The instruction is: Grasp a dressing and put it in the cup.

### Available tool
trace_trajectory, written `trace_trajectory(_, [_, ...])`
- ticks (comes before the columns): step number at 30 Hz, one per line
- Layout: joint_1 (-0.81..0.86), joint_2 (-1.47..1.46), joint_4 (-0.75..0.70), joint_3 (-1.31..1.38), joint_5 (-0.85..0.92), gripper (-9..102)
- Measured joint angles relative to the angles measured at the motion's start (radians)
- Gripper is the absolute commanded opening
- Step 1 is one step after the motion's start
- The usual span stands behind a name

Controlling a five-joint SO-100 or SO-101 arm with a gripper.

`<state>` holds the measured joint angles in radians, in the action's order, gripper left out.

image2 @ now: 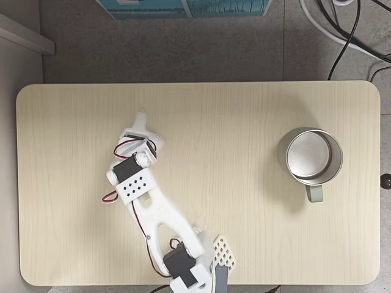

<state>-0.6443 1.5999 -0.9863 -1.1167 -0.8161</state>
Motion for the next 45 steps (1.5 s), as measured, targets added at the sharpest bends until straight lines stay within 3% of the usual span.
trace_trajectory(6, [0.009, 0.063, 0.005, -0.003, 0.023, 31])
trace_trajectory(16, [0.011, 0.089, 0.005, -0.037, 0.169, 2])
trace_trajectory(26, [-0.009, 0.107, 0.000, -0.074, 0.233, 0])
trace_trajectory(32, [0.003, 0.081, -0.135, -0.173, 0.261, 0])
trace_trajectory(40, [0.097, -0.106, -0.430, -0.422, 0.345, 0])
trace_trajectory(45, [0.190, -0.261, -0.532, -0.463, 0.420, 0])
